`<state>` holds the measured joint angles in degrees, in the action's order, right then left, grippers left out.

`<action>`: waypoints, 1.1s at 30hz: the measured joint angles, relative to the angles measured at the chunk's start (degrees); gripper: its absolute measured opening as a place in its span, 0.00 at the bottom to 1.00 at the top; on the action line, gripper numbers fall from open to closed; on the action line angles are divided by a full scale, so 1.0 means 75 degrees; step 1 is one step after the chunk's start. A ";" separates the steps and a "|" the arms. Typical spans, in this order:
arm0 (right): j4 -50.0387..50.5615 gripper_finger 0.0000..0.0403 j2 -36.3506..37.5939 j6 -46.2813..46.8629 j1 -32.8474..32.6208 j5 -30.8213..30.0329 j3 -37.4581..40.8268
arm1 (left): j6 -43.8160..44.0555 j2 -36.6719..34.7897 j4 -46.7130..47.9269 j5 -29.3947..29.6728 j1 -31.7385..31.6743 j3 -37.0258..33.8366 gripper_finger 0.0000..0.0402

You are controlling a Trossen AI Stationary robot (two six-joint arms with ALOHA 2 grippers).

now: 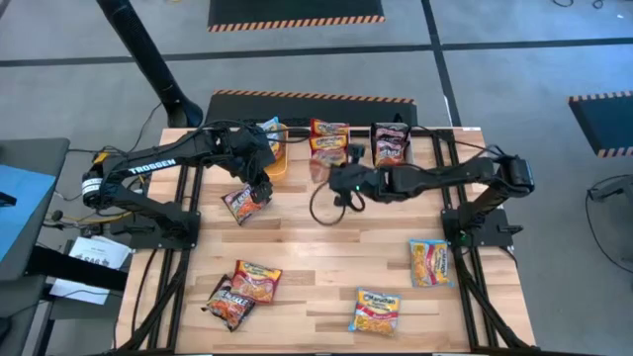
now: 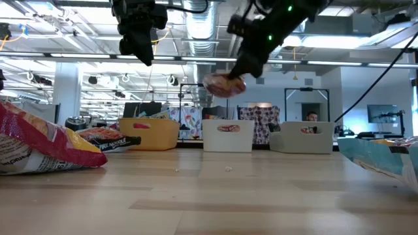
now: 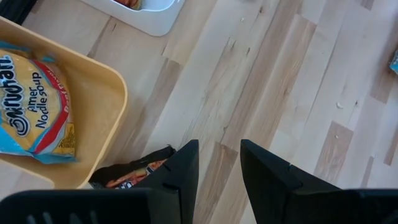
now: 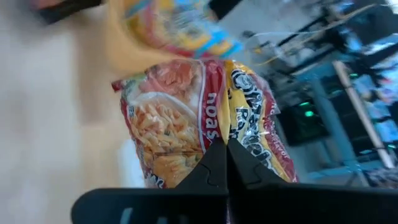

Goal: Sort Maruchan noodles
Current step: Put the red noodle pack into the white bin

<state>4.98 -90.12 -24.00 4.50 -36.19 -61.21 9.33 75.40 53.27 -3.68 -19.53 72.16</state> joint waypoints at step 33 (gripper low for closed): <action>-0.0972 0.16 -0.2041 -0.1464 0.1305 -0.0564 -0.0405 | -0.0199 0.0001 -0.0005 0.0006 0.0000 0.0000 0.26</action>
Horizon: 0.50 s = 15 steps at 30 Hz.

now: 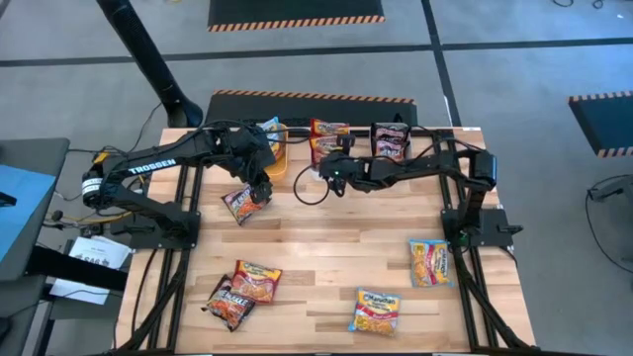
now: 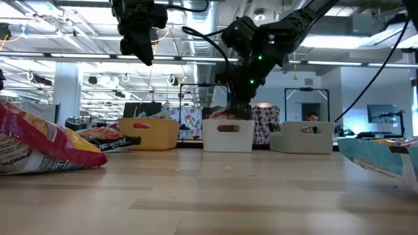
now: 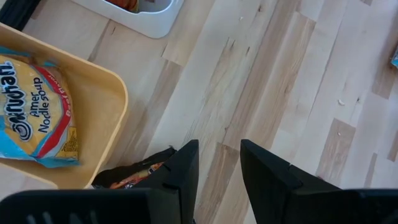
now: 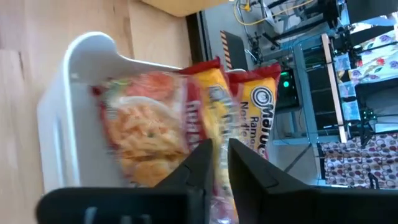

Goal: Sort Maruchan noodles
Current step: Put the red noodle pack into the white bin

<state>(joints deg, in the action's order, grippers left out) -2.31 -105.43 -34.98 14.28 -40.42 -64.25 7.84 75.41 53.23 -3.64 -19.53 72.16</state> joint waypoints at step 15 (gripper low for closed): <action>0.0431 0.31 0.0006 0.0387 0.0195 0.0022 -0.0041 | 0.0024 0.0001 0.0000 -0.0003 0.0000 0.0000 0.26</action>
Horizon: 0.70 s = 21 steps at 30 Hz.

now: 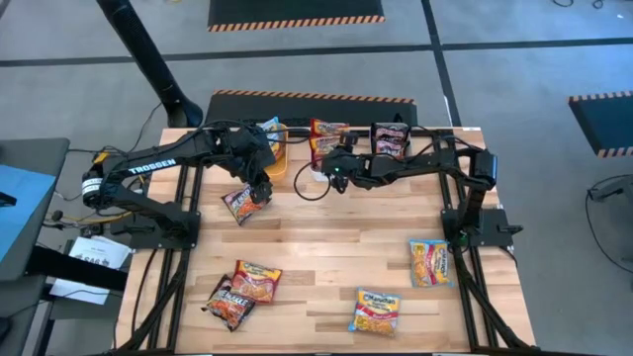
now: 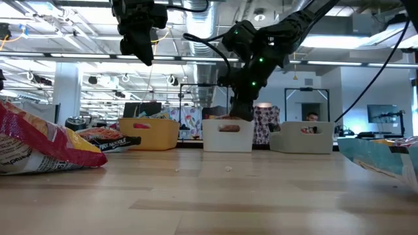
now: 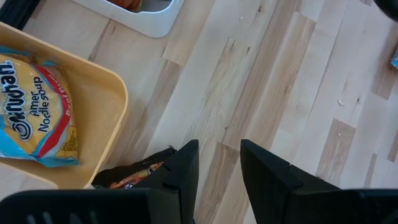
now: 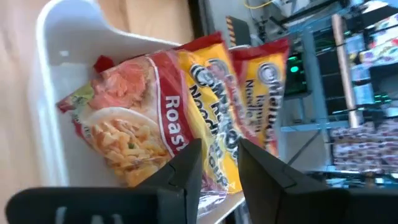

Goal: Sort Maruchan noodles
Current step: Put the red noodle pack into the white bin

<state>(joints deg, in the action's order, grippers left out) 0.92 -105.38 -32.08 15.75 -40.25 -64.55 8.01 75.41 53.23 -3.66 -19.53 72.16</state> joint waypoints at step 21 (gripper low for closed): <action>0.1119 0.31 0.1028 0.3094 0.0723 0.3951 -0.0256 | -0.0003 0.0000 0.0000 0.0000 0.0000 0.0000 0.26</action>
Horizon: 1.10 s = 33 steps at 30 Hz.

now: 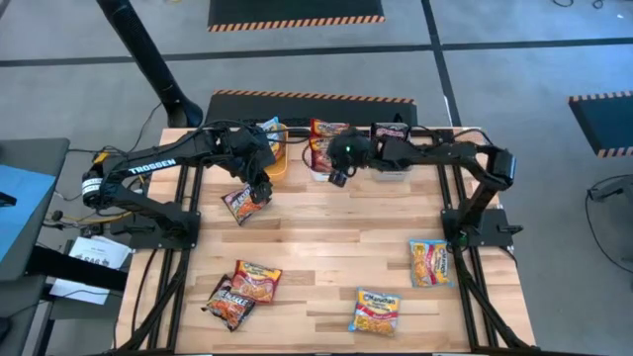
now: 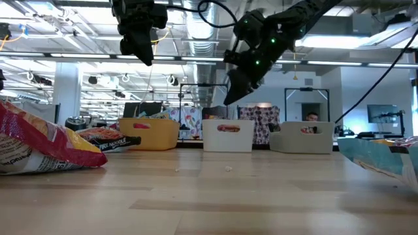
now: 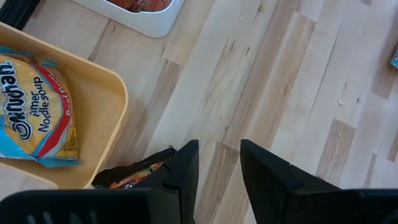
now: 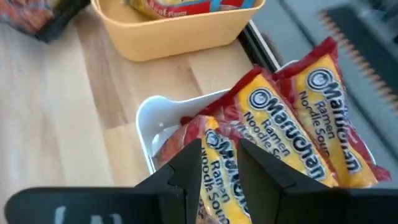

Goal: Sort Maruchan noodles
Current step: Put the red noodle pack into the white bin

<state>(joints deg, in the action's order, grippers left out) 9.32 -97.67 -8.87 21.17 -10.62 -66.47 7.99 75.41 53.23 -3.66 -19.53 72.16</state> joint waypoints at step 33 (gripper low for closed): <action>0.3787 0.31 -0.0839 0.0980 0.1075 0.2910 -0.2862 | -0.0009 -0.0001 -0.0026 0.0001 0.0000 0.0003 0.26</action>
<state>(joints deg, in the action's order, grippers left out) 37.72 -103.96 -1.52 29.24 11.20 -87.94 7.92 75.40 53.04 -3.65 -19.53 72.18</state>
